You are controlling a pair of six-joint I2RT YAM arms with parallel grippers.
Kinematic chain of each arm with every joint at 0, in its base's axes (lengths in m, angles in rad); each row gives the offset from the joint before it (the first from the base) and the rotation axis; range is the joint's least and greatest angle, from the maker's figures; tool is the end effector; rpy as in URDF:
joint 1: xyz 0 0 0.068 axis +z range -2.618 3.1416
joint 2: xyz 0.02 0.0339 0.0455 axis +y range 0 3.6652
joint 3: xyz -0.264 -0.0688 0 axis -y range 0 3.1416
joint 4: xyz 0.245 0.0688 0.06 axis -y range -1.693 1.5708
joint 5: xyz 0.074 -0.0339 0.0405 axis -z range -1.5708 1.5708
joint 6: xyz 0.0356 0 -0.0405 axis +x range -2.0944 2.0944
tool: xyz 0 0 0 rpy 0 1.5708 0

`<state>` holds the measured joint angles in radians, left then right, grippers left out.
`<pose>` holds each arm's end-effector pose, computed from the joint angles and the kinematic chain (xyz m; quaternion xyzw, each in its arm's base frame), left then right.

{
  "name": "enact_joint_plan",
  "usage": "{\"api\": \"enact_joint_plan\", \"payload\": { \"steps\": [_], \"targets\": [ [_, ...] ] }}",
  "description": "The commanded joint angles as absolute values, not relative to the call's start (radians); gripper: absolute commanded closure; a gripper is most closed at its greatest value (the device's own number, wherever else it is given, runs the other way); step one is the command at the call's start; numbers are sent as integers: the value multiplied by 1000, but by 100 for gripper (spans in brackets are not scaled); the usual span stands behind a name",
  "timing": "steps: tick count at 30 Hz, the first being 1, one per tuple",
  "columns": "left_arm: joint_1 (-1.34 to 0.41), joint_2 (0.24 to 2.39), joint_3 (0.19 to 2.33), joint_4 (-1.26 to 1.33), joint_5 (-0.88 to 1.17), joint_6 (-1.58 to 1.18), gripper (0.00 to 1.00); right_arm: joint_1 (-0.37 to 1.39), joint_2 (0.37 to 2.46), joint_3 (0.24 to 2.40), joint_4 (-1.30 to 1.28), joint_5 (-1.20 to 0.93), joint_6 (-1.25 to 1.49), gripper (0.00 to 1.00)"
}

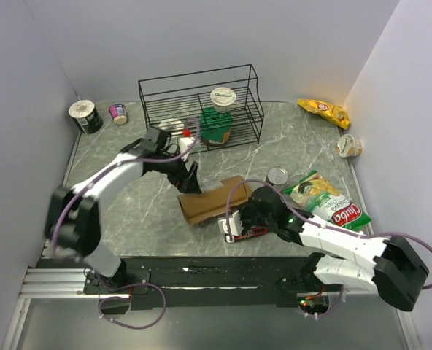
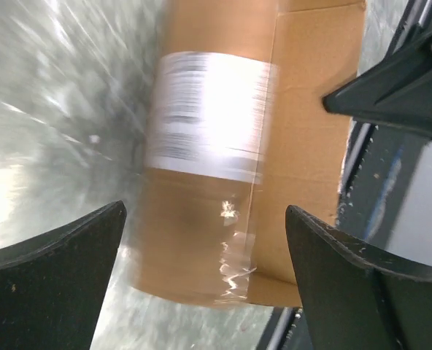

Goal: Unpack the express box

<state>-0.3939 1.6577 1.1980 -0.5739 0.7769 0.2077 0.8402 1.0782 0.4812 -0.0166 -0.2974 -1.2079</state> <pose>0.3043 -0.1535 0.2362 0.3604 0.8225 -0.3864 0.2106 0.1389 0.1707 0.1958 -0.7853 0.3981 0.0460 0.4718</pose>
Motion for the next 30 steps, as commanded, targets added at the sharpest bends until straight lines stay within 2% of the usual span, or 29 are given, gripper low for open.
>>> {"api": "enact_joint_plan", "payload": {
  "steps": [1,5,14,23,25,26,27,30],
  "targets": [
    [-393,1433,1118,-427,712,235,4,850,985,610,-70,-337,-1295,100],
    [-396,1341,1074,-402,721,218,4,851,939,627,-118,-393,-1396,100],
    [-402,1385,1022,-374,732,180,4,864,942,565,-95,-374,-1425,100],
    [-416,1417,991,-316,525,175,3,880,894,460,-130,-344,-1378,100],
    [-414,1433,996,-310,502,181,4,882,882,443,-143,-334,-1346,86],
    [-414,1440,1005,-314,500,186,4,882,871,440,-149,-321,-1329,74],
    [-413,1446,1009,-321,497,190,4,882,865,446,-187,-313,-1284,53],
    [-408,1468,1029,-348,514,201,3,882,803,535,-241,-313,-1195,30]
  ]
}}
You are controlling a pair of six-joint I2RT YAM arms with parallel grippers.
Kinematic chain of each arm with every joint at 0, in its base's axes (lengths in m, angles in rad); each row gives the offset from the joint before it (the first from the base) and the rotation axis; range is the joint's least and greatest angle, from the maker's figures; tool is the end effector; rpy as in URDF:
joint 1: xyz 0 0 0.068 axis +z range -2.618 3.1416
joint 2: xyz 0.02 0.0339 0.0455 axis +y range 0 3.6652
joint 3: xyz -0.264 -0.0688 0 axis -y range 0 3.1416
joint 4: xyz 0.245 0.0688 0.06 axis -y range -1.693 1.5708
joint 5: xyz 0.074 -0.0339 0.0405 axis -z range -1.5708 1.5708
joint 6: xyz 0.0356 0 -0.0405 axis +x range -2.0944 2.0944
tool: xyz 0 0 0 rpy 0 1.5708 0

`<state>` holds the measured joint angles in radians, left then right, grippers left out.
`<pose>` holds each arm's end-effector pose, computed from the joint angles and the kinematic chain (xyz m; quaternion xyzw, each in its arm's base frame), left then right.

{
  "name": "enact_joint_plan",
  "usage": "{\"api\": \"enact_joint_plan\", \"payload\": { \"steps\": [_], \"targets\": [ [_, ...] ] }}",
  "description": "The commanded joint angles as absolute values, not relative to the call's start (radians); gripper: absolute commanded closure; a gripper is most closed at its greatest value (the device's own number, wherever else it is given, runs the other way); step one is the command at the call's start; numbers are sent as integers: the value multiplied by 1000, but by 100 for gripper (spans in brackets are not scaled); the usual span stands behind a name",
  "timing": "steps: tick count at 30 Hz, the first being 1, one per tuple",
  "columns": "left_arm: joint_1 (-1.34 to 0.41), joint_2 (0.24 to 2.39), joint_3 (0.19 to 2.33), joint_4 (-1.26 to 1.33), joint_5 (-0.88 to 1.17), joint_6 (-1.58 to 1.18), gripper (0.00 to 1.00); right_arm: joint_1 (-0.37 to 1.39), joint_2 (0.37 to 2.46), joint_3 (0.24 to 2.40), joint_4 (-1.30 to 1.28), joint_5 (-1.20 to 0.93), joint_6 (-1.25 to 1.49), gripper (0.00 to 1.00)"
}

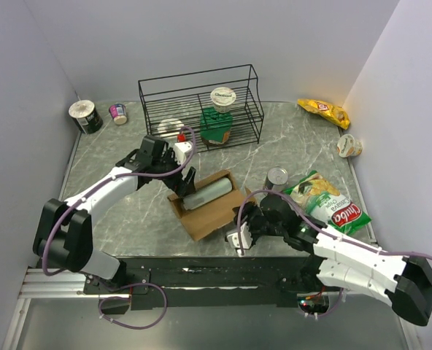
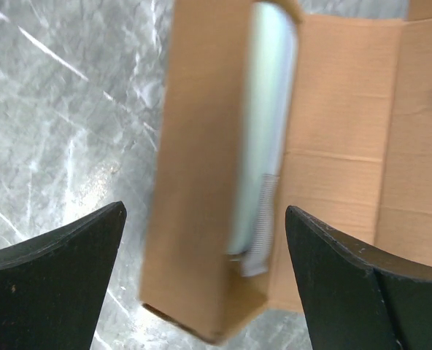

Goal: Unpack the express box

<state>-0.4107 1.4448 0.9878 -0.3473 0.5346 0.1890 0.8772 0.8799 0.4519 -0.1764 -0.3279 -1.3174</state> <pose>0.2731 -0.1387 0.2458 0.3586 0.8254 -0.2834 0.3313 0.1115 0.1520 0.2087 -0.8121 0.3309 0.0410 0.4789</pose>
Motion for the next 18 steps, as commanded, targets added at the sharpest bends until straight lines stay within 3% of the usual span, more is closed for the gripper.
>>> {"api": "enact_joint_plan", "payload": {
  "steps": [1,8,14,18],
  "targets": [
    [-408,1471,1031,-353,517,212,4,882,778,560,-259,-324,-1165,28],
    [-394,1496,1031,-363,555,206,3,873,833,842,-295,-356,-1046,29],
    [-391,1474,1031,-408,646,238,4,873,998,813,-221,-403,-1048,51],
    [-402,1376,973,-408,626,297,4,871,1097,769,-102,-365,-974,52]
  ]
}}
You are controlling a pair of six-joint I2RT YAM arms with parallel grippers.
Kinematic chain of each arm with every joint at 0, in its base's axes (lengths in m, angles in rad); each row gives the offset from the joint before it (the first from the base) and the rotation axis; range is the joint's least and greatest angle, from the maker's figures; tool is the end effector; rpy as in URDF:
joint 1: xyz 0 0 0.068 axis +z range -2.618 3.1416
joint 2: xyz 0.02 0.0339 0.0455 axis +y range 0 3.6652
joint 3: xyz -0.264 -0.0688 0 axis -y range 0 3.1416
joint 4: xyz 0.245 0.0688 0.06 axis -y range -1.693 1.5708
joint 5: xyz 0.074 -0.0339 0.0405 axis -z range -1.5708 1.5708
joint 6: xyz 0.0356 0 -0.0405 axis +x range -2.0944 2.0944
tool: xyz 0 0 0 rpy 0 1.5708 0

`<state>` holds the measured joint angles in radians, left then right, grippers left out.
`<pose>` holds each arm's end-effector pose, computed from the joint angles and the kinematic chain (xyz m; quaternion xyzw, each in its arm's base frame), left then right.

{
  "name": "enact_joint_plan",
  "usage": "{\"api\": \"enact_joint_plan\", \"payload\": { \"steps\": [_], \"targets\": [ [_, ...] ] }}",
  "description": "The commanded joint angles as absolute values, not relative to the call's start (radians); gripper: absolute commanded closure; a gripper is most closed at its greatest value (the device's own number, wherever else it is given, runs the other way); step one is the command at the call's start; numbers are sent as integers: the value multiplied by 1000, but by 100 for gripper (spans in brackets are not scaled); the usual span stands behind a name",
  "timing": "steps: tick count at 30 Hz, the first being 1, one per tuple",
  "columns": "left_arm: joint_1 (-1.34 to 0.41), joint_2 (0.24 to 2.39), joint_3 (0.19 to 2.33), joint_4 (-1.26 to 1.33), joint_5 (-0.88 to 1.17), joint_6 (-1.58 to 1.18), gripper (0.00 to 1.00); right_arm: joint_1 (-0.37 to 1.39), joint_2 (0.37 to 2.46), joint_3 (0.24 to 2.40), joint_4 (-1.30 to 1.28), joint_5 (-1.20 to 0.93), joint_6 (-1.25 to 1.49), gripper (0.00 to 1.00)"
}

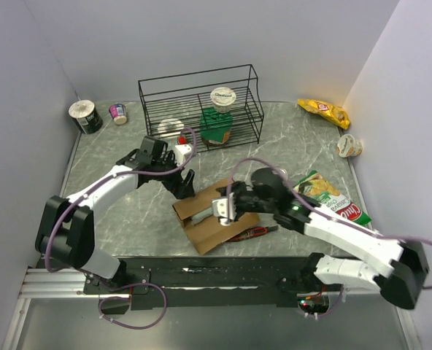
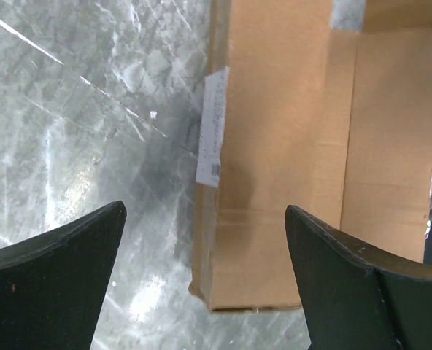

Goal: Unpack the express box

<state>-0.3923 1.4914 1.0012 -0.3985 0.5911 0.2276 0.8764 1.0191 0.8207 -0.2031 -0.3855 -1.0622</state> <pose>0.2777 -0.1364 0.2339 0.3678 0.8289 -0.2999 0.2963 0.1383 0.1869 0.3071 -0.7346 0.3760 0.1088 0.5542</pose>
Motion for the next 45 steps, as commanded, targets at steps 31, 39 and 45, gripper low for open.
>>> {"api": "enact_joint_plan", "payload": {
  "steps": [31,39,45],
  "targets": [
    [-630,1450,859,-390,293,399,1,801,1170,718,-90,-275,-657,38],
    [-624,1470,946,-488,425,370,11,801,1154,709,-130,-324,-756,39],
    [-606,1523,1011,-578,509,391,18,802,1126,667,-123,-397,-926,39]
  ]
}}
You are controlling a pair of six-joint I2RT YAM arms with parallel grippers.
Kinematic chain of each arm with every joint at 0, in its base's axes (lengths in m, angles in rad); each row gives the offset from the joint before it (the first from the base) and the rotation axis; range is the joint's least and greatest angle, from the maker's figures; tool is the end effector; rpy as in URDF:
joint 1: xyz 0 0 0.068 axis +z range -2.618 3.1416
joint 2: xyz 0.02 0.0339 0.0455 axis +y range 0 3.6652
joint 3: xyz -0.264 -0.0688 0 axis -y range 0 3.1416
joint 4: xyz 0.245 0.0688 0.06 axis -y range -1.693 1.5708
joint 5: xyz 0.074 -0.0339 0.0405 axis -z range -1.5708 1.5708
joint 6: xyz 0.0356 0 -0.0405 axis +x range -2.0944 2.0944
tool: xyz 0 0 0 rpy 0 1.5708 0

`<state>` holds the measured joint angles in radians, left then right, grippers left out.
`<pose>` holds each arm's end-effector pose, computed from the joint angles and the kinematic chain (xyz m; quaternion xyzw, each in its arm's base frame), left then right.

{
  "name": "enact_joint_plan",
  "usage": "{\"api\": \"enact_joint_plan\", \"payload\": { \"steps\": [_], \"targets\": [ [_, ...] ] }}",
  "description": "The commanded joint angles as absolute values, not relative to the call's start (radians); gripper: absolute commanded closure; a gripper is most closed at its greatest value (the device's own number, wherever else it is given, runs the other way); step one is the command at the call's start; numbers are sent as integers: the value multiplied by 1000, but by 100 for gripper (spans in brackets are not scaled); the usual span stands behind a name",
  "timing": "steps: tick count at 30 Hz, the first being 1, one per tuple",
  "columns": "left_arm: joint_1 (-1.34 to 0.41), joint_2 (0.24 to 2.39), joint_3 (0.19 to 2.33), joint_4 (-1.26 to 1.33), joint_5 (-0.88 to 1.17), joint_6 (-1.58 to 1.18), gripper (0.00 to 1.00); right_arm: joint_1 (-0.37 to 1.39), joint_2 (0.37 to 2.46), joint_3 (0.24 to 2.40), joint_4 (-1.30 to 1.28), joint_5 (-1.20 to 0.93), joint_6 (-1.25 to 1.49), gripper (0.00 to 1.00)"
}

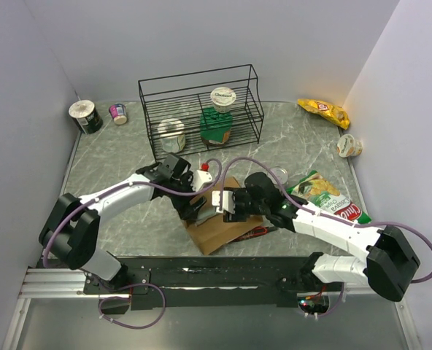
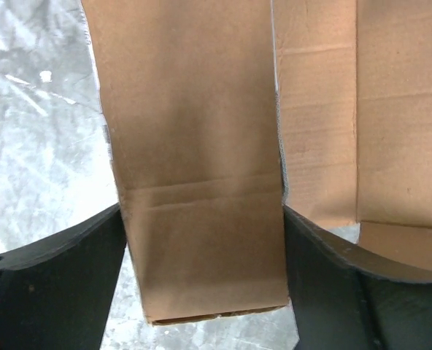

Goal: Unpack the express box

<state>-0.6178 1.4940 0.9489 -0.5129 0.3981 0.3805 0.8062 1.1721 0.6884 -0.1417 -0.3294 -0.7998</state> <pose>0.2306 -0.1808 0.2079 0.4979 0.8085 -0.2194 0.2242 0.1645 0.1881 0.2329 -0.6837 0.5563 0.1474 0.4487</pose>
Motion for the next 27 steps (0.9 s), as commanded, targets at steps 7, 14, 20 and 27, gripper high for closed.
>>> {"api": "enact_joint_plan", "payload": {
  "steps": [7,14,20,27],
  "targets": [
    [-563,1584,1048,-609,642,361,22,815,1114,623,-112,-465,-1154,41],
    [-525,1650,1086,-672,807,376,24,816,1137,604,-104,-495,-1278,42],
    [-522,1727,1123,-758,894,417,25,833,1204,589,-11,-456,-1328,43],
    [-509,1752,1146,-776,910,436,26,831,1261,635,-63,-492,-1356,44]
  ]
}}
